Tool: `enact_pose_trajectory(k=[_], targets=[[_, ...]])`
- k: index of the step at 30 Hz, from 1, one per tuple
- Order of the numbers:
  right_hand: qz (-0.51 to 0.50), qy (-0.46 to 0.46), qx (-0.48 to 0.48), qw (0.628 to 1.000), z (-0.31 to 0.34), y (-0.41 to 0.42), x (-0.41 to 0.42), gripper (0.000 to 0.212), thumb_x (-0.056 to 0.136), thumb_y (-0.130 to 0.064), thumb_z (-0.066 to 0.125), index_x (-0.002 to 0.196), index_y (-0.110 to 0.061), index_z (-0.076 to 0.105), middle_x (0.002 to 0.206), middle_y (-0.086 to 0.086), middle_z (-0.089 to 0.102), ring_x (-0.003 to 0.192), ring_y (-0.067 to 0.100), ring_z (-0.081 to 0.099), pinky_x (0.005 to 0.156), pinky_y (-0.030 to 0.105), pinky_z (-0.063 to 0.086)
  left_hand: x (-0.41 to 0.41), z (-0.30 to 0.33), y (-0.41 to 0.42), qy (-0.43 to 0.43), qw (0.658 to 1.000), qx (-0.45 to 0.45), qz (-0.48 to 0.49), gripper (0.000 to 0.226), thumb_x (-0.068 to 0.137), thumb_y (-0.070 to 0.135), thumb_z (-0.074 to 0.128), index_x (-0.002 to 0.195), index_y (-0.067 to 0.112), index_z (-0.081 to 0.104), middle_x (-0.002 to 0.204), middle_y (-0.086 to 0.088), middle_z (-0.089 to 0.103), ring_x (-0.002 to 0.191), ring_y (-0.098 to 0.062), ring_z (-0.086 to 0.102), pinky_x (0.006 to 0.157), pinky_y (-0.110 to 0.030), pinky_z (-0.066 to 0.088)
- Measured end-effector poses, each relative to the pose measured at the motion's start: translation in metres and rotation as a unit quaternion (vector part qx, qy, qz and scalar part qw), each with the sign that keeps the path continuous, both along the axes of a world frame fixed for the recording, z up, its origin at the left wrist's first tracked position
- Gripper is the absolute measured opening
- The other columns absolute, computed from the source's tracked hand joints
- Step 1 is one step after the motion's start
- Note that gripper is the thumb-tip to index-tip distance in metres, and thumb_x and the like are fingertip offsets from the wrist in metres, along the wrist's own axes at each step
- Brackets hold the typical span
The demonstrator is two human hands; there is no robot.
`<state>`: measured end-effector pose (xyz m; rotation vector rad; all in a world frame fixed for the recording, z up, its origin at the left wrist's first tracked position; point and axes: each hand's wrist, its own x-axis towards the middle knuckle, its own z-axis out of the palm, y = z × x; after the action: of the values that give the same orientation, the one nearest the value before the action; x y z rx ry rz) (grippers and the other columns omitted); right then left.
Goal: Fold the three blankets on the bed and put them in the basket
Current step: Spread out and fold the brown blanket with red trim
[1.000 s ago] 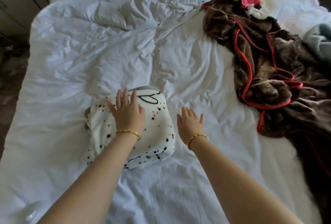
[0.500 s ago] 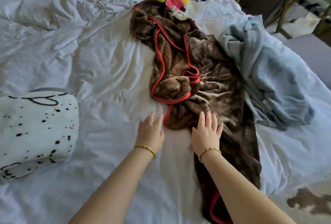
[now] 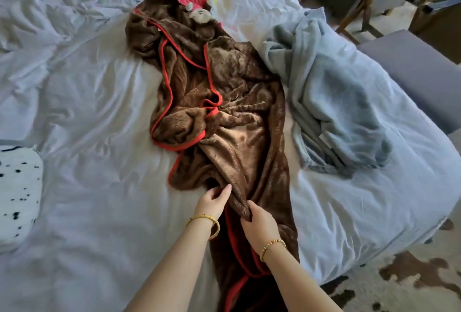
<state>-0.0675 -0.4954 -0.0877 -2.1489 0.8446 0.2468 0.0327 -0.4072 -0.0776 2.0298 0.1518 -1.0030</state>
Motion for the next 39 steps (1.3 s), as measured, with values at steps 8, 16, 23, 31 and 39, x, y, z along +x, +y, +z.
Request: enact_pose_trajectory(k=[8, 16, 23, 31, 39], targets=[[-0.071, 0.001, 0.054, 0.996, 0.039, 0.0, 0.011, 0.029, 0.087, -0.015, 0.049, 0.115, -0.022, 0.053, 0.097, -0.006, 0.065, 0.088, 0.012, 0.062, 0.072, 0.019, 0.044, 0.005, 0.037, -0.011, -0.037, 0.998, 0.011, 0.042, 0.038, 0.089, 0.025, 0.051, 0.121, 0.005, 0.054, 0.123, -0.011, 0.057, 0.11, -0.028, 0.053, 0.094, -0.03, 0.041], [-0.064, -0.014, -0.078, 0.995, 0.182, 0.052, 0.054, 0.072, 0.083, -0.01, 0.049, 0.146, -0.016, 0.016, 0.147, 0.006, 0.025, 0.137, 0.025, 0.025, 0.113, 0.035, 0.025, 0.041, 0.191, 0.036, -0.082, 0.988, -0.116, 0.064, 0.04, 0.082, 0.031, 0.066, 0.116, 0.011, 0.061, 0.113, -0.003, 0.065, 0.1, -0.018, 0.06, 0.09, -0.027, 0.046], [-0.056, -0.117, -0.135, 0.982, 0.251, 0.104, 0.058, 0.03, 0.087, -0.007, 0.04, 0.116, -0.014, 0.047, 0.123, 0.0, 0.048, 0.113, 0.019, 0.045, 0.095, 0.029, 0.041, 0.039, 0.264, 0.073, -0.041, 0.975, -0.205, 0.075, 0.01, 0.081, 0.026, 0.069, 0.09, 0.02, 0.07, 0.102, -0.008, 0.07, 0.102, -0.025, 0.064, 0.099, -0.042, 0.047], [-0.264, -0.208, 0.113, 0.935, 0.297, 0.025, 0.074, 0.021, 0.096, -0.012, 0.036, 0.092, -0.003, 0.054, 0.086, 0.01, 0.058, 0.098, 0.029, 0.055, 0.065, 0.022, 0.026, 0.05, 0.296, 0.053, -0.11, 0.978, -0.148, 0.097, 0.01, 0.086, 0.014, 0.061, 0.077, 0.015, 0.065, 0.071, -0.001, 0.065, 0.074, -0.017, 0.06, 0.082, -0.03, 0.049], [-0.313, -0.085, 0.165, 0.931, 0.293, -0.055, 0.076, 0.041, 0.096, -0.009, 0.034, 0.133, 0.008, 0.037, 0.134, 0.026, 0.045, 0.124, 0.037, 0.043, 0.1, 0.036, 0.033, 0.05, 0.309, 0.038, -0.173, 0.889, -0.135, 0.402, 0.017, 0.091, 0.01, 0.049, 0.107, 0.008, 0.052, 0.117, -0.022, 0.058, 0.105, -0.034, 0.057, 0.096, -0.044, 0.047]])
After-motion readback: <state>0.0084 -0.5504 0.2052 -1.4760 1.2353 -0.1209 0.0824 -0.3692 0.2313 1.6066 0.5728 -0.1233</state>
